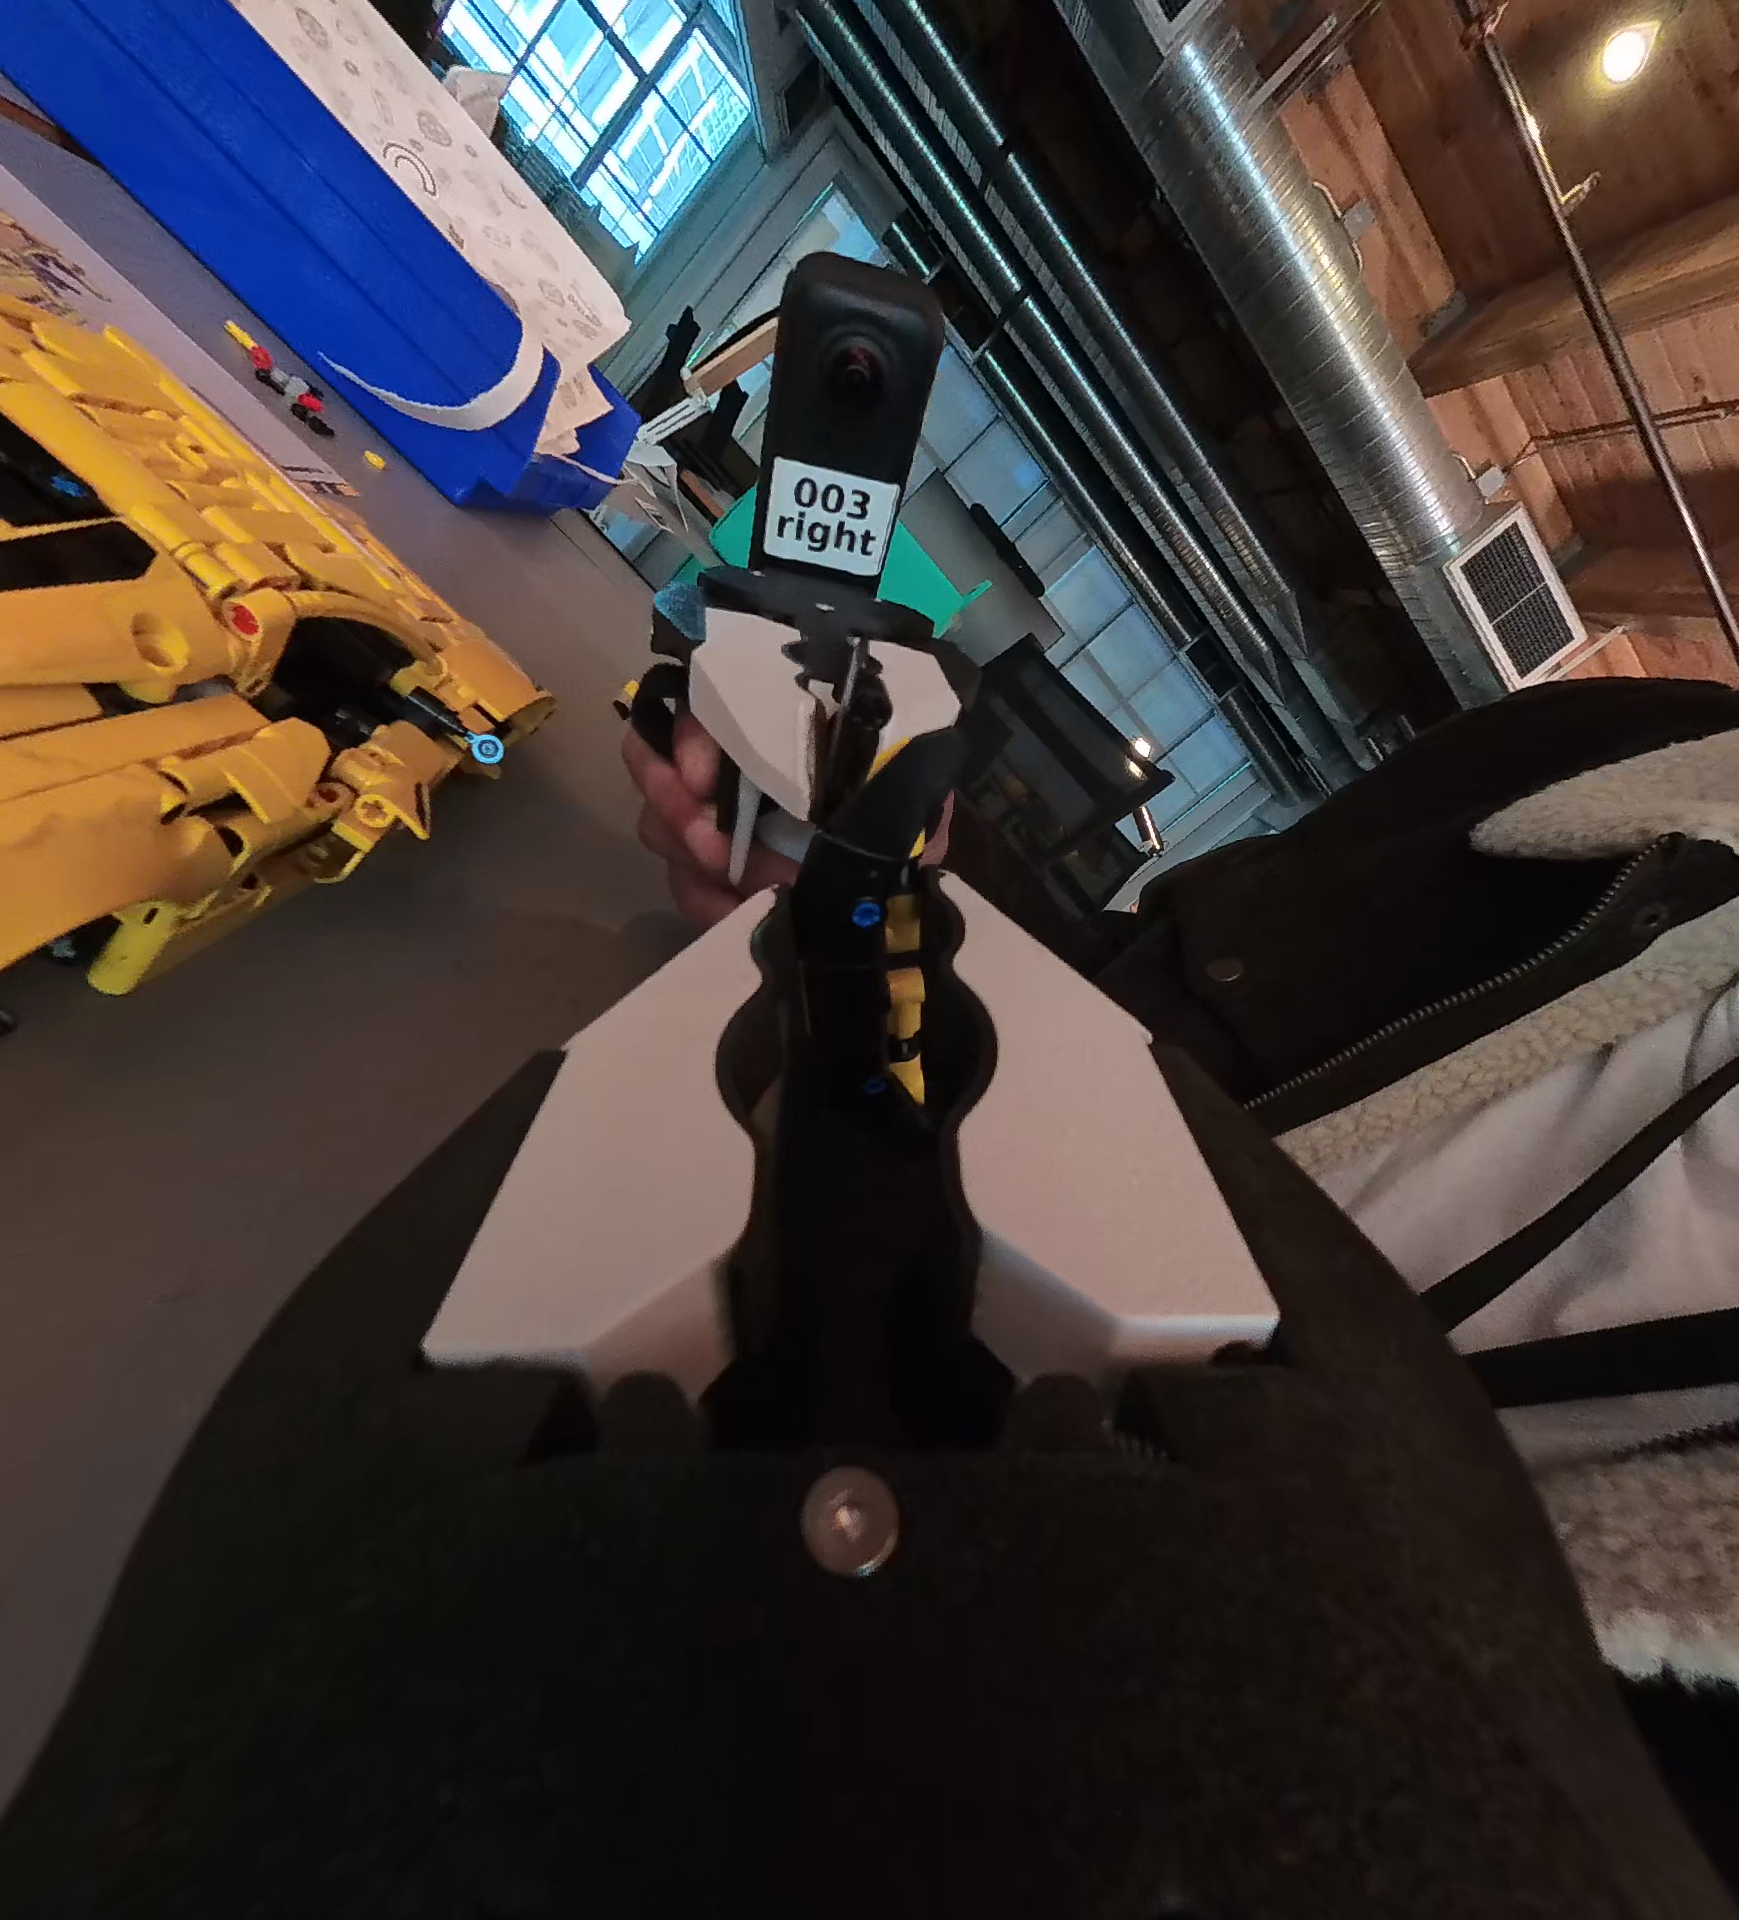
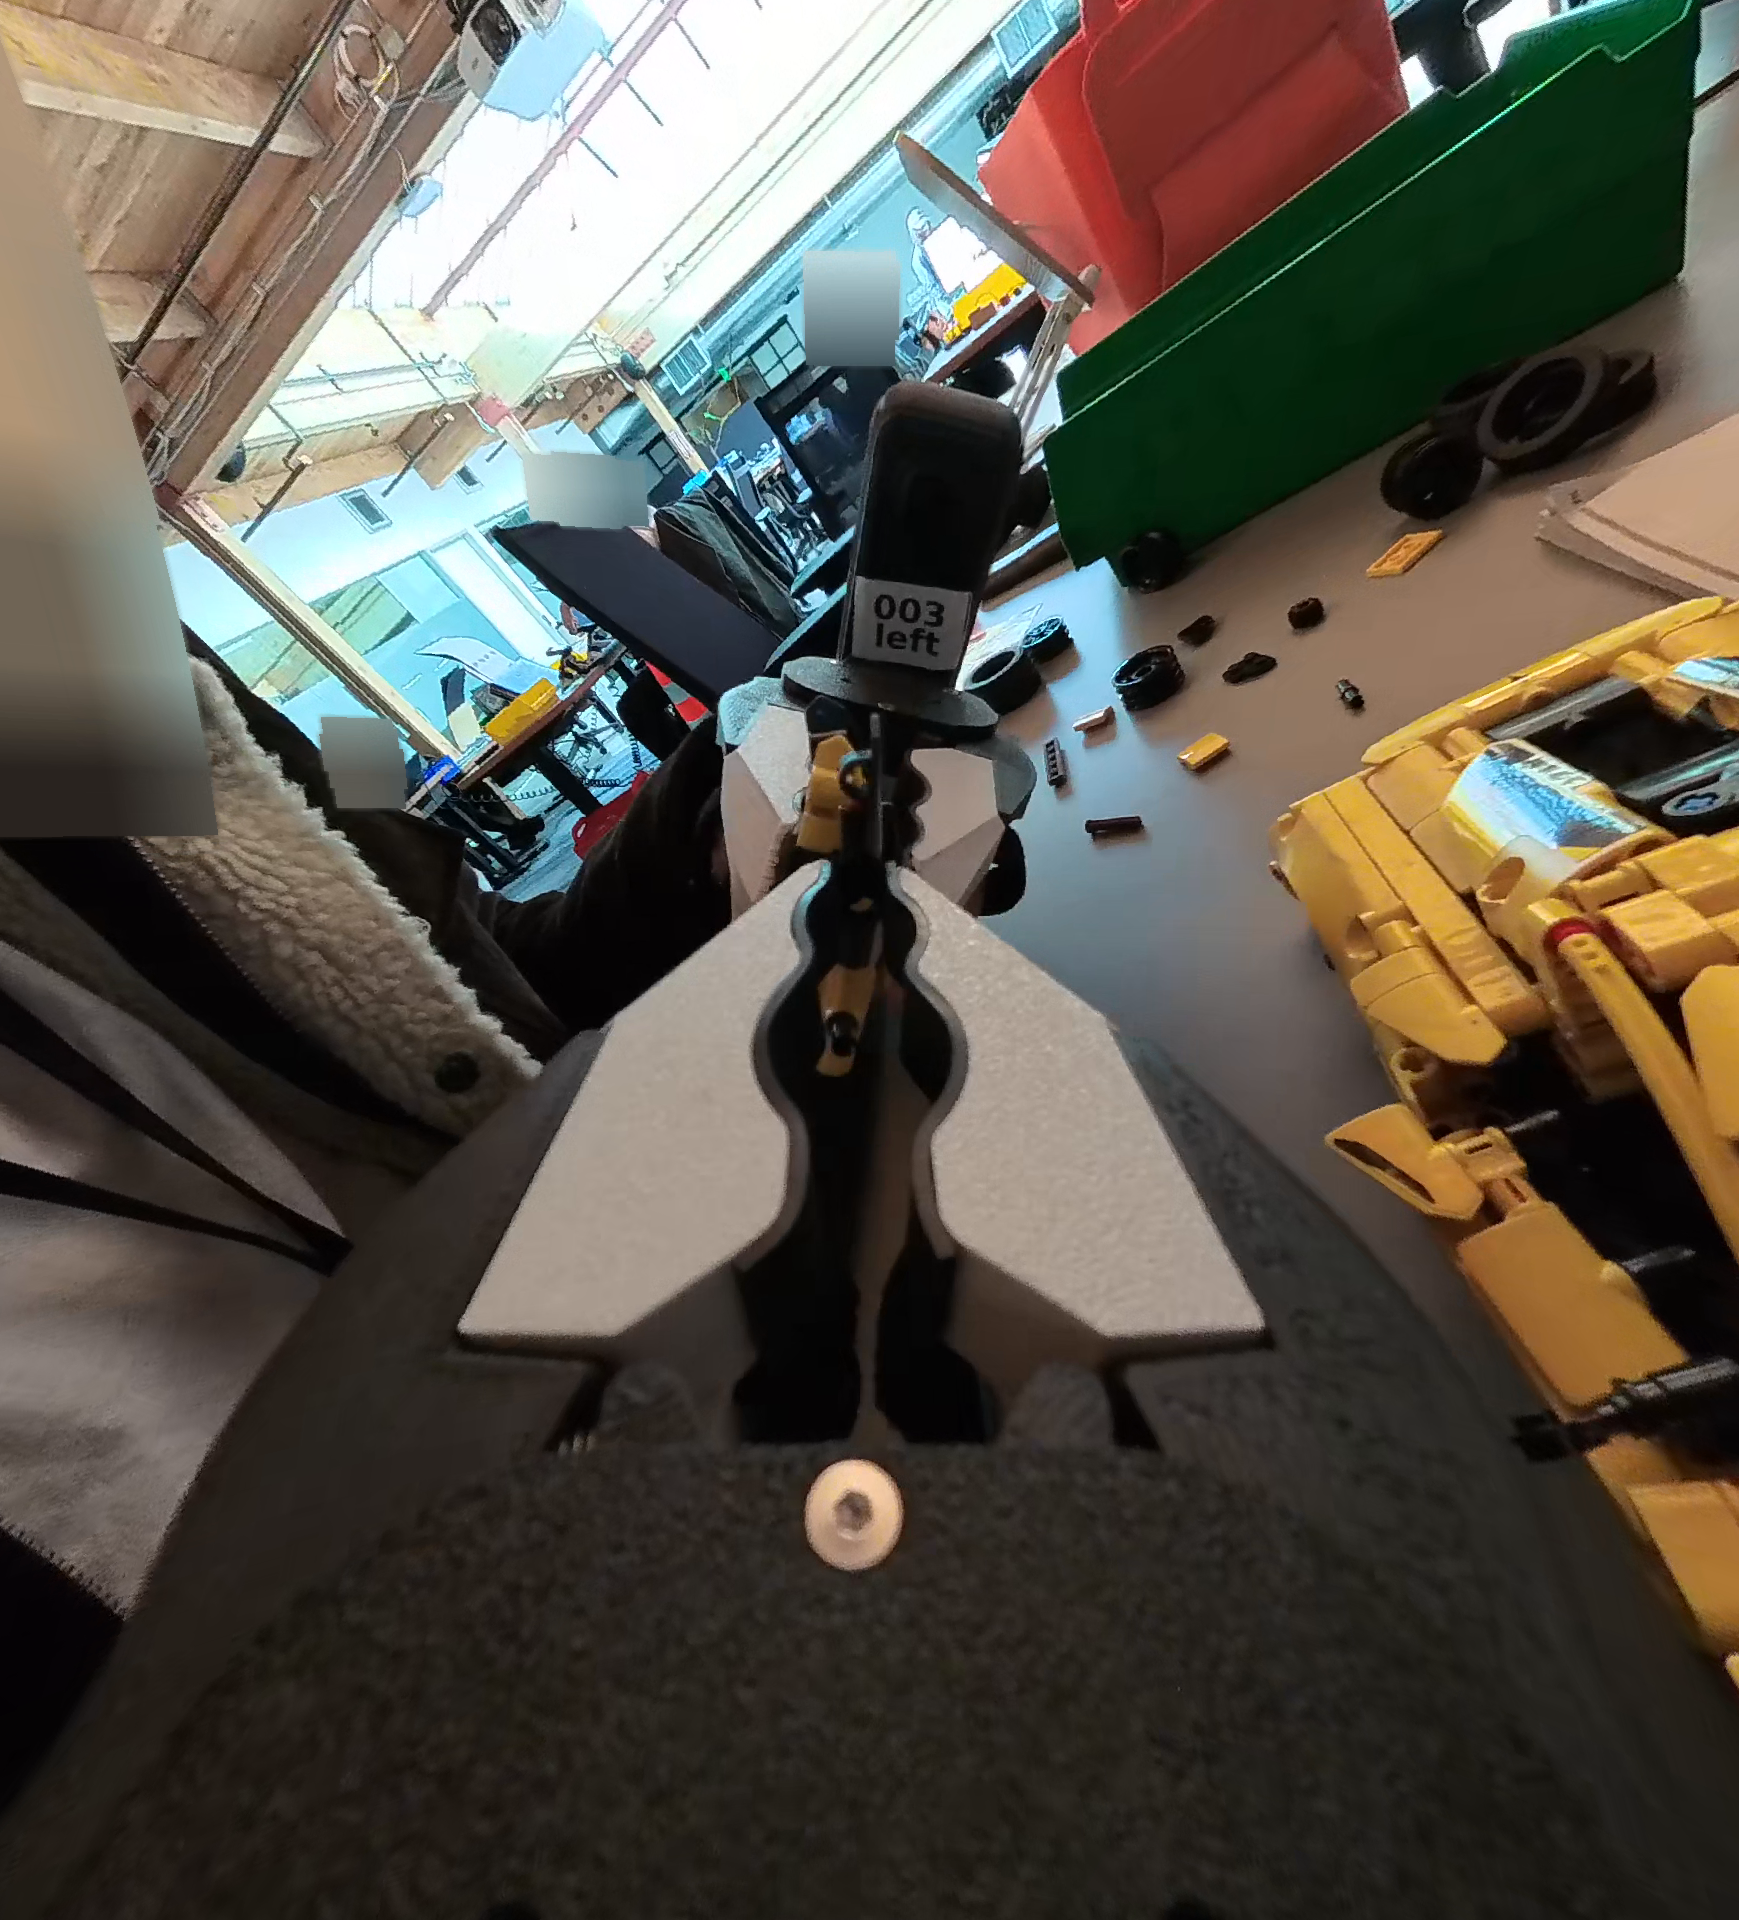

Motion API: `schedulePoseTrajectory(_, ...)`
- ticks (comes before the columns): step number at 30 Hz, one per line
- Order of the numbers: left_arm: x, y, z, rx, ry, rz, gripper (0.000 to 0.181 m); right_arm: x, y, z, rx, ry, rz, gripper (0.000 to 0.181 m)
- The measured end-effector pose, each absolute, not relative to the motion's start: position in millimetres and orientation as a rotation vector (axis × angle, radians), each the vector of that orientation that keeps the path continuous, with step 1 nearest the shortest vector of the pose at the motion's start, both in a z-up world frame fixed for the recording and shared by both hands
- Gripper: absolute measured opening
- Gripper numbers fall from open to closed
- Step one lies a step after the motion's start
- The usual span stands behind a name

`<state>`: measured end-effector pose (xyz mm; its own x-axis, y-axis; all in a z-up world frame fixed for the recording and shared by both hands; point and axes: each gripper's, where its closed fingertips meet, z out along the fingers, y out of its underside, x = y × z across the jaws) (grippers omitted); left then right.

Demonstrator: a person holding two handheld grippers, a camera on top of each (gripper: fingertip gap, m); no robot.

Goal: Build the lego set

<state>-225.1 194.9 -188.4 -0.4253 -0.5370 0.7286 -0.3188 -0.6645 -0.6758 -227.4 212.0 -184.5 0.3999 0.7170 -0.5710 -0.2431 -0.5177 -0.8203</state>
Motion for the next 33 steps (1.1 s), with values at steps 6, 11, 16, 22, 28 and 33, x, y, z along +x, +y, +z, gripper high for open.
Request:
schedulePoseTrajectory(6, -225, 195, -189, -1.600, 1.214, -2.227, 0.023, -229, 212, -184, -1.711, -0.410, 1.301, 0.008)
schedulePoseTrajectory(11, -224, 193, -192, -1.616, 1.236, -2.210, 0.022, -228, 209, -188, -1.736, -0.422, 1.287, 0.008)
schedulePoseTrajectory(16, -224, 190, -195, -1.623, 1.278, -2.184, 0.022, -229, 209, -191, -1.756, -0.407, 1.333, 0.008)
schedulePoseTrajectory(22, -221, 181, -207, -1.681, 1.372, -2.141, 0.021, -226, 200, -202, -1.862, -0.513, 1.320, 0.008)
schedulePoseTrajectory(28, -220, 175, -210, -1.687, 1.421, -2.145, 0.021, -228, 196, -206, -1.882, -0.546, 1.365, 0.007)
schedulePoseTrajectory(33, -222, 170, -206, -1.673, 1.424, -2.228, 0.021, -230, 193, -203, -1.855, -0.532, 1.426, 0.008)
